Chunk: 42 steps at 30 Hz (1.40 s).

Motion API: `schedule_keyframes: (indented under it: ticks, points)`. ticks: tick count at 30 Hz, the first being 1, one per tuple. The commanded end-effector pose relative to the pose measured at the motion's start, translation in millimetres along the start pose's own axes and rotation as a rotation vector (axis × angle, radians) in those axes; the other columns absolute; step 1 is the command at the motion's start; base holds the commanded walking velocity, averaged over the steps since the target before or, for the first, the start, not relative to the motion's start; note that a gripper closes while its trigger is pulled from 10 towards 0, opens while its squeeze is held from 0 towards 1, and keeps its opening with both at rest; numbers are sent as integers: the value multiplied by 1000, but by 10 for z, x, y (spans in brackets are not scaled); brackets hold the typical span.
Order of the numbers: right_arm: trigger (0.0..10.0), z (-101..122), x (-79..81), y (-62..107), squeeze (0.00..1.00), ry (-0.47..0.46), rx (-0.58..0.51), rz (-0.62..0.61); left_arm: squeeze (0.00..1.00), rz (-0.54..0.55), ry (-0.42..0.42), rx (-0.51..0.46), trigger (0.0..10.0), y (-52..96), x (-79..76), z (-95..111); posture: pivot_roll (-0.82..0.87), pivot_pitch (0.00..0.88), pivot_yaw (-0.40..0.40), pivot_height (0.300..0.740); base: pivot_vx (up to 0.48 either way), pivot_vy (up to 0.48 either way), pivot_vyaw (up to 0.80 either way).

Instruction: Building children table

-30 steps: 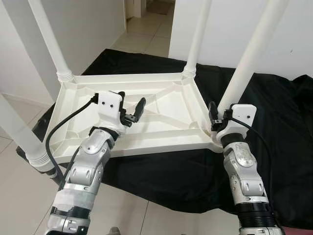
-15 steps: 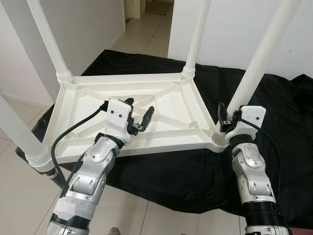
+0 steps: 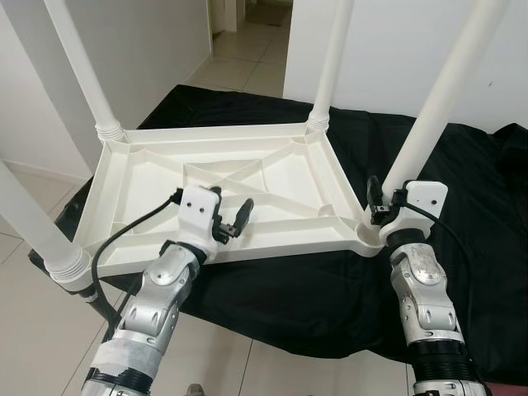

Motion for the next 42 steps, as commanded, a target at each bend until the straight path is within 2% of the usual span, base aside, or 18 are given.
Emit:
schedule_keyframes:
  ticks: [1, 3, 7, 8, 10, 12, 14, 18, 19, 25, 28, 30, 34, 36, 38, 39, 42]
  points:
    - [10000, 35, -40, -31, 0, -7, -21, -12, 0, -63, -19, -1, 10000, -26, -45, 10, -42, 0, 8, 740, 0, 0, 0]
    - [10000, 35, -39, -34, 0, -7, -21, -12, 0, -62, -16, 0, 10000, -31, -41, 10, -42, 0, 8, 740, 0, 0, 0]
    - [10000, 57, -40, -42, 0, -2, -35, -13, 0, 113, 137, -34, 10000, -38, 286, -2, -53, 0, 17, 740, 0, 0, 0]
    - [10000, 57, -40, -42, 0, -2, -35, -13, 0, 113, 137, -34, 10000, -38, 286, -2, -53, 0, 17, 740, 0, 0, 0]
    - [10000, 59, -43, -38, 0, -2, -37, -15, 0, 152, 206, -63, 10000, -5, 360, 16, -58, 0, 24, 740, 0, 0, 0]
    - [10000, 58, -46, -36, 0, -3, -37, -17, 0, 166, 227, -73, 10000, 12, 389, 18, -58, 0, 24, 740, 0, 0, 0]
    - [10000, 53, -56, -20, 0, -4, -37, -22, 0, 259, 259, -94, 10000, 80, 534, 10, -62, 0, 28, 740, 0, 0, 0]
    - [10000, 44, -54, -5, 0, -5, -35, -24, 0, 370, 274, -100, 10000, 179, 708, -34, -63, 0, 30, 740, 0, 0, 0]
    - [10000, 43, -52, -2, 0, -6, -34, -25, 0, 378, 254, -99, 10000, 199, 724, -34, -60, 0, 31, 740, 0, 0, 0]
    - [10000, 42, -46, 0, 0, -10, -35, -26, 0, 365, 223, -107, 10000, 222, 717, -17, -54, 0, 30, 740, 0, 0, 0]
    - [10000, 38, -29, -6, 0, -13, -34, -25, 0, 299, 148, -107, 10000, 169, 605, 27, -54, 0, 32, 740, 0, 0, 0]
    - [10000, 43, -18, -5, 0, -15, -35, -24, 0, 309, 120, -112, 10000, 156, 615, 61, -58, 0, 35, 740, 0, 0, 0]
    - [10000, 47, -18, 0, 0, -16, -36, -26, 0, 311, 124, -118, 10000, 164, 637, 72, -58, 0, 33, 740, 0, 0, 0]
    - [10000, 44, -16, 4, 0, -18, -35, -26, 0, 277, 121, -117, 10000, 145, 609, 95, -55, 0, 32, 740, 0, 0, 0]
    - [10000, 16, 4, 15, 0, -17, -28, -16, 0, 154, 86, -116, 10000, 78, 428, 155, -53, 0, 31, 740, 0, 0, 0]
    - [10000, 16, 4, 15, 0, -17, -28, -16, 0, 154, 86, -116, 10000, 78, 428, 155, -53, 0, 31, 740, 0, 0, 0]
    - [10000, -13, 30, 29, 0, -7, -24, 3, 0, -13, 56, -97, 10000, 32, 162, 186, -54, 0, 28, 740, 0, 0, 0]
Point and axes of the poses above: a point about 5 cm out from each wrist's last joint towards the gripper, its own y axis pointing back from the gripper into the wrist, its own z axis along the axis of the wrist's last joint, x = y × z, the point moved 3 cm from there along -y, pointing out of the wrist towards the gripper, and after that the axes turned 9 degrees about y, right-handed, at the moved point
